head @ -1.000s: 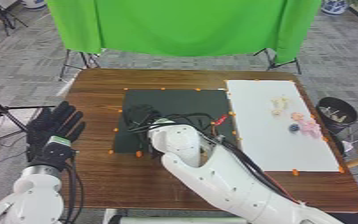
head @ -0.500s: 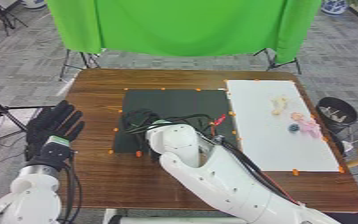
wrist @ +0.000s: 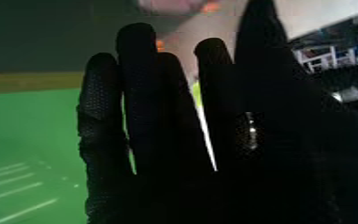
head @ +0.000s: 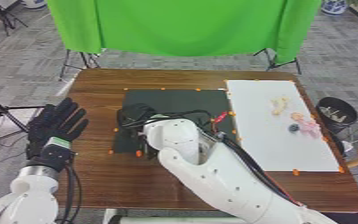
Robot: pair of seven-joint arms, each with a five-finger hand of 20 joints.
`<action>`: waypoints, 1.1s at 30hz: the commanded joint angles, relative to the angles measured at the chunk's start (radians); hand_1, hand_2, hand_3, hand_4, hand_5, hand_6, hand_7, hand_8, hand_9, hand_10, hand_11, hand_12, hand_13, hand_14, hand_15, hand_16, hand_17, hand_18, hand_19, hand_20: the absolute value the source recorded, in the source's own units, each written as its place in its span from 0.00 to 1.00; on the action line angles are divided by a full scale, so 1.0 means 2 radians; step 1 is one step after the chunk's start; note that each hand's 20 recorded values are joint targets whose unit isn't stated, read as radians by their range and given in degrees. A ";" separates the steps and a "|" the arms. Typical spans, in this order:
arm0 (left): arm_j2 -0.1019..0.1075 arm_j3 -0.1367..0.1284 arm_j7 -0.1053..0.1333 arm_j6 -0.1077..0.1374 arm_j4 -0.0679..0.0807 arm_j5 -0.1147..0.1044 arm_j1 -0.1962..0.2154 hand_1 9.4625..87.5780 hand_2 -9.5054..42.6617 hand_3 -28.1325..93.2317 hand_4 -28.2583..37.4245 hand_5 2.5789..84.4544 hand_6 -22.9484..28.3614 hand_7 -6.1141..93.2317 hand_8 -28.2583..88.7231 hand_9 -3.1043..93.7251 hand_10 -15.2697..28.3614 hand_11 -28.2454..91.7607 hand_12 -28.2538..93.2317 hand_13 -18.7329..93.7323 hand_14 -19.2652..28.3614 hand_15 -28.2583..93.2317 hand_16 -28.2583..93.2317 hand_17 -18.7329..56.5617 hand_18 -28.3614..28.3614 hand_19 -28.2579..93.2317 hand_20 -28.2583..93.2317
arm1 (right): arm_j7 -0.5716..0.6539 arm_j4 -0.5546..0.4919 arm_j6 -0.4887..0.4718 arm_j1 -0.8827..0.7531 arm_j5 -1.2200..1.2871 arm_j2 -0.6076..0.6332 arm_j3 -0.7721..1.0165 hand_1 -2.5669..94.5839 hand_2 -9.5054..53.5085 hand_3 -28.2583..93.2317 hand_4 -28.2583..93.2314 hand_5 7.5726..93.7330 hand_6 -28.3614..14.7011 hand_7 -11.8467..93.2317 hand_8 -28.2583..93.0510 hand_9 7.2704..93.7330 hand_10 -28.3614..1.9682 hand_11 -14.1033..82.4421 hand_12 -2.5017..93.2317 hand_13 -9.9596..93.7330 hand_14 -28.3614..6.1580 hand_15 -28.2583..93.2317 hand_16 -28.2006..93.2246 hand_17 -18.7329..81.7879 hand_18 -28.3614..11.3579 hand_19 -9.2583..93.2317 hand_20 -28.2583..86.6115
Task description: Arrange flowers
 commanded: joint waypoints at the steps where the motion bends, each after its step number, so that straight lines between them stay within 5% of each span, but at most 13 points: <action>1: -0.027 -0.013 -0.017 -0.015 0.005 0.008 0.016 0.29 0.48 0.82 0.00 0.54 0.63 0.27 0.14 0.45 0.69 0.43 0.31 0.42 0.74 0.60 0.15 0.16 0.77 0.58 0.29 | 0.017 -0.104 0.001 -0.032 0.025 0.058 0.059 0.41 0.00 0.87 0.00 0.51 0.60 0.31 0.11 0.48 0.46 0.25 0.18 0.57 0.40 0.64 0.42 0.40 0.13 0.78 0.55; 3: -0.028 -0.016 -0.013 -0.015 0.005 0.007 0.017 0.29 0.48 0.82 0.00 0.53 0.63 0.27 0.14 0.45 0.69 0.43 0.31 0.42 0.74 0.60 0.15 0.16 0.77 0.58 0.29 | 0.020 -0.134 0.035 -0.049 0.025 0.100 0.082 0.38 0.00 0.85 0.00 0.50 0.58 0.30 0.12 0.47 0.44 0.24 0.18 0.57 0.38 0.64 0.41 0.40 0.12 0.78 0.56; 7: -0.024 -0.033 -0.018 -0.013 0.004 0.024 0.032 0.28 0.49 0.82 0.00 0.53 0.63 0.26 0.14 0.45 0.69 0.43 0.31 0.42 0.74 0.60 0.15 0.16 0.77 0.58 0.29 | 0.082 -0.172 0.119 -0.083 0.042 0.197 0.123 0.30 0.01 0.85 0.00 0.50 0.55 0.27 0.14 0.46 0.38 0.23 0.18 0.48 0.31 0.58 0.38 0.39 0.12 0.75 0.53; 9: -0.025 -0.045 -0.014 -0.016 0.001 0.017 0.041 0.28 0.49 0.82 0.00 0.53 0.63 0.26 0.14 0.45 0.69 0.43 0.31 0.42 0.75 0.60 0.15 0.16 0.77 0.58 0.29 | 0.106 -0.186 0.142 -0.109 0.044 0.230 0.156 0.29 0.04 0.85 0.01 0.49 0.53 0.26 0.14 0.44 0.35 0.23 0.18 0.44 0.27 0.54 0.36 0.37 0.13 0.71 0.51; 10: -0.025 -0.051 -0.007 -0.024 -0.003 0.002 0.048 0.28 0.49 0.82 0.00 0.53 0.63 0.26 0.14 0.45 0.69 0.43 0.31 0.42 0.75 0.60 0.15 0.16 0.77 0.58 0.29 | 0.118 -0.195 0.145 -0.121 0.046 0.244 0.175 0.28 0.05 0.85 0.01 0.49 0.53 0.26 0.14 0.43 0.34 0.23 0.18 0.43 0.26 0.52 0.36 0.36 0.14 0.70 0.50; 12: -0.027 -0.059 0.005 -0.036 -0.009 -0.024 0.065 0.28 0.50 0.82 0.00 0.53 0.63 0.26 0.14 0.45 0.69 0.43 0.31 0.42 0.75 0.60 0.15 0.16 0.77 0.58 0.29 | 0.141 -0.205 0.144 -0.150 0.053 0.271 0.206 0.28 0.05 0.86 0.01 0.44 0.50 0.26 0.15 0.41 0.32 0.22 0.18 0.40 0.23 0.50 0.35 0.35 0.15 0.67 0.47; 14: -0.025 -0.057 0.016 -0.033 -0.010 -0.019 0.069 0.28 0.50 0.82 0.00 0.53 0.63 0.26 0.14 0.45 0.69 0.43 0.31 0.42 0.75 0.60 0.15 0.16 0.77 0.58 0.29 | 0.150 -0.217 0.129 -0.186 0.053 0.288 0.250 0.29 0.04 0.86 0.02 0.40 0.47 0.25 0.15 0.38 0.31 0.23 0.18 0.38 0.22 0.49 0.35 0.33 0.16 0.66 0.45; 16: -0.028 -0.058 0.012 -0.033 -0.010 -0.011 0.068 0.27 0.50 0.82 0.00 0.53 0.63 0.26 0.14 0.45 0.69 0.43 0.31 0.42 0.75 0.60 0.15 0.15 0.77 0.58 0.29 | 0.162 -0.226 0.124 -0.221 0.059 0.307 0.289 0.30 0.04 0.87 0.02 0.38 0.46 0.24 0.15 0.38 0.31 0.23 0.18 0.37 0.22 0.48 0.35 0.33 0.16 0.66 0.45; 25: -0.025 -0.063 0.026 -0.029 -0.016 -0.019 0.088 0.27 0.50 0.82 0.00 0.53 0.63 0.26 0.14 0.45 0.69 0.43 0.31 0.42 0.75 0.60 0.15 0.15 0.77 0.58 0.29 | 0.165 -0.246 0.073 -0.355 0.082 0.345 0.423 0.34 0.09 0.89 0.01 0.41 0.50 0.26 0.14 0.41 0.35 0.25 0.17 0.42 0.27 0.47 0.34 0.34 0.17 0.65 0.43; 30: -0.033 -0.062 0.013 -0.023 -0.014 -0.008 0.087 0.26 0.51 0.82 0.00 0.53 0.63 0.26 0.14 0.44 0.69 0.43 0.31 0.42 0.75 0.60 0.15 0.15 0.77 0.58 0.29 | 0.136 -0.235 0.034 -0.390 0.074 0.334 0.459 0.39 0.05 0.90 0.00 0.38 0.50 0.27 0.14 0.40 0.38 0.25 0.17 0.43 0.30 0.47 0.34 0.35 0.18 0.65 0.42; 33: -0.040 -0.063 0.011 -0.019 -0.016 -0.010 0.091 0.26 0.51 0.82 0.00 0.51 0.63 0.26 0.15 0.44 0.69 0.43 0.32 0.41 0.75 0.60 0.15 0.15 0.77 0.58 0.29 | 0.136 -0.230 0.036 -0.400 0.050 0.328 0.456 0.41 0.03 0.90 0.00 0.37 0.53 0.28 0.14 0.39 0.44 0.25 0.17 0.42 0.34 0.45 0.34 0.36 0.21 0.61 0.40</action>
